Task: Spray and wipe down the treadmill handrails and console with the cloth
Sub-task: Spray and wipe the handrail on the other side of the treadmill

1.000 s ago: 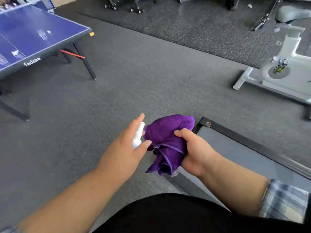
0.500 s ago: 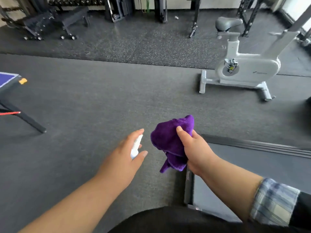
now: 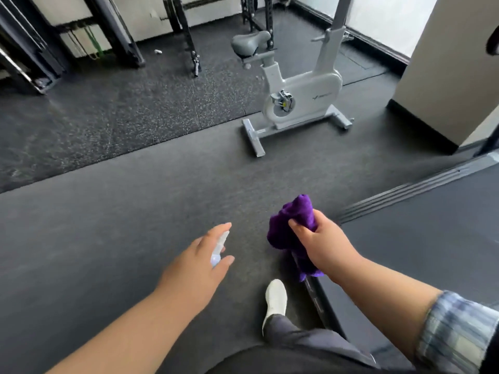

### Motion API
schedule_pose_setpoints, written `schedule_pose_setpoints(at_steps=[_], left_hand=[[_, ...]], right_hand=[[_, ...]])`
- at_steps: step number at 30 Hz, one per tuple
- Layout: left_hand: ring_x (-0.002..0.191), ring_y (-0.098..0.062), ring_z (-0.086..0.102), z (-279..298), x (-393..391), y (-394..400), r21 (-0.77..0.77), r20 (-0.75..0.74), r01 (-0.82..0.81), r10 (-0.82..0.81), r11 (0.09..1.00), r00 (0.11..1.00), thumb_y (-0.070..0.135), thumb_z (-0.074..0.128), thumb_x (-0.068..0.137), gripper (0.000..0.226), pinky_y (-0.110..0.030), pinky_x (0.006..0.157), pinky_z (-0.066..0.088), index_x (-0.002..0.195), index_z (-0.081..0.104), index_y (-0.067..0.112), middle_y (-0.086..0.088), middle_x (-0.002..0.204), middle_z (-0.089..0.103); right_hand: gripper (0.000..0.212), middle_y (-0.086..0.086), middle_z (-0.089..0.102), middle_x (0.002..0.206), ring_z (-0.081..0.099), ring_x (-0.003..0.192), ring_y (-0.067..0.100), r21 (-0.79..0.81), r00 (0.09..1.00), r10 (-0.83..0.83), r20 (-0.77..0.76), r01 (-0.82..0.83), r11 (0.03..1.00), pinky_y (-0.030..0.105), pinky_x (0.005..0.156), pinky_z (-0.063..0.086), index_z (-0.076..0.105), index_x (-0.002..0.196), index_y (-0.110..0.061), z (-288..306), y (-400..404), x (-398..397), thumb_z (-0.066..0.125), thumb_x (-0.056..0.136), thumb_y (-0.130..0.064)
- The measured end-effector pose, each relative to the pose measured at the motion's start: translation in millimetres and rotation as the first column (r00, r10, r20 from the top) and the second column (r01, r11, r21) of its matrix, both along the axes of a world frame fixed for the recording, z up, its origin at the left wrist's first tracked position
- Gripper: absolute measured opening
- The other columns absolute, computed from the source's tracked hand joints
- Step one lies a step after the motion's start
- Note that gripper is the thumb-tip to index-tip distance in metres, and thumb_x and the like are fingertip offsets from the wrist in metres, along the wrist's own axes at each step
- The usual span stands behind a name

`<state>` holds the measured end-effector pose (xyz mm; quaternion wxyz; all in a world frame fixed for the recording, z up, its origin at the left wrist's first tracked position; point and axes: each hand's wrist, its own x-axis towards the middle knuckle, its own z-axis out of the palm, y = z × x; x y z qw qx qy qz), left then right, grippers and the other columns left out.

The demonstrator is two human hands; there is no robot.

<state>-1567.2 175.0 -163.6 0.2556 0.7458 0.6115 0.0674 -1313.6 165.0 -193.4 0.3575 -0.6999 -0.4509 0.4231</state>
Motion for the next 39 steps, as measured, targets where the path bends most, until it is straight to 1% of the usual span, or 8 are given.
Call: schedule_pose_setpoints(at_steps=[8,13,17,20,25,30,34,39], left_hand=[[0.099,0.003,0.049,4,-4,244,0.01,-0.115,0.153,-0.151,0.988,0.982,0.046,0.047,0.098,0.057,-0.02,0.076,0.037,0.14,0.012,0.061,0.023,0.124,0.048],[0.104,-0.005,0.054,-10,-6,363,0.02,-0.164,0.258,-0.251,0.966,0.954,0.047,0.045,0.099,0.059,-0.026,0.083,0.047,0.144,0.008,0.057,0.017,0.121,0.051],[0.102,-0.006,0.055,-33,-2,463,0.016,-0.235,0.409,-0.395,0.912,0.888,0.048,0.041,0.1,0.059,-0.026,0.084,0.048,0.146,0.005,0.055,0.018,0.122,0.047],[0.095,-0.004,0.054,-49,15,552,0.029,-0.32,0.583,-0.544,0.812,0.775,0.048,0.037,0.102,0.06,-0.024,0.081,0.048,0.146,-0.002,0.055,0.017,0.116,0.044],[0.097,-0.011,0.056,-52,70,674,0.032,-0.375,0.834,-0.767,0.551,0.521,0.047,0.036,0.102,0.067,-0.032,0.085,0.051,0.134,-0.021,0.058,0.011,0.115,0.047],[0.104,-0.017,0.061,-33,175,751,0.001,-0.235,0.926,-0.9,0.377,0.367,0.039,0.046,0.099,0.062,-0.034,0.085,0.052,0.146,0.009,0.055,0.006,0.122,0.058],[0.098,-0.013,0.059,-30,275,784,0.012,-0.337,0.974,-0.917,0.225,0.215,0.044,0.044,0.1,0.063,-0.033,0.086,0.05,0.147,0.004,0.054,0.009,0.114,0.049],[0.094,-0.015,0.057,-39,416,817,-0.021,-0.346,0.994,-0.933,0.107,0.093,0.043,0.046,0.098,0.065,-0.036,0.082,0.05,0.143,0.002,0.059,0.013,0.108,0.046]], right_hand=[[0.025,-0.008,0.069,0.099,0.063,0.09,0.012,-0.056,0.93,0.261,0.26,-0.255,0.965,0.028,0.081,0.047,0.06,0.116,-0.025,14,225,1,0.062,0.095,-0.038],[0.022,-0.012,0.066,0.095,0.052,0.055,-0.006,-0.076,0.893,0.262,0.367,-0.251,0.965,0.025,0.065,0.042,0.056,0.117,-0.032,24,329,11,0.06,0.096,-0.038],[0.01,-0.012,0.061,0.087,0.054,0.063,0.002,-0.149,0.808,0.281,0.518,-0.238,0.96,0.027,0.065,0.044,0.056,0.094,-0.029,7,398,22,0.056,0.095,-0.038],[0.014,-0.008,0.06,0.078,0.059,0.065,0.011,-0.23,0.76,0.254,0.598,-0.141,0.963,0.037,0.065,0.052,0.05,0.078,-0.026,-7,450,30,0.046,0.08,-0.038],[0.013,-0.01,0.06,0.081,0.058,0.07,0.015,-0.291,0.775,0.116,0.622,0.091,0.952,0.035,0.064,0.05,0.048,0.08,-0.028,0,512,46,0.042,0.07,-0.033],[0.028,-0.009,0.066,0.08,0.065,0.07,0.011,-0.223,0.814,-0.167,0.557,0.34,0.914,0.034,0.067,0.054,0.056,0.078,-0.027,25,543,85,0.036,0.084,-0.046],[0.009,-0.01,0.063,0.08,0.063,0.069,0.011,-0.24,0.765,-0.262,0.589,0.474,0.847,0.025,0.053,0.041,0.051,0.082,-0.03,16,545,147,0.045,0.088,-0.031],[0.043,0.001,0.069,0.072,0.066,0.057,0.017,-0.308,0.799,-0.358,0.483,0.538,0.785,0.024,0.048,0.044,0.062,0.077,-0.015,11,563,248,0.034,0.084,-0.048]])
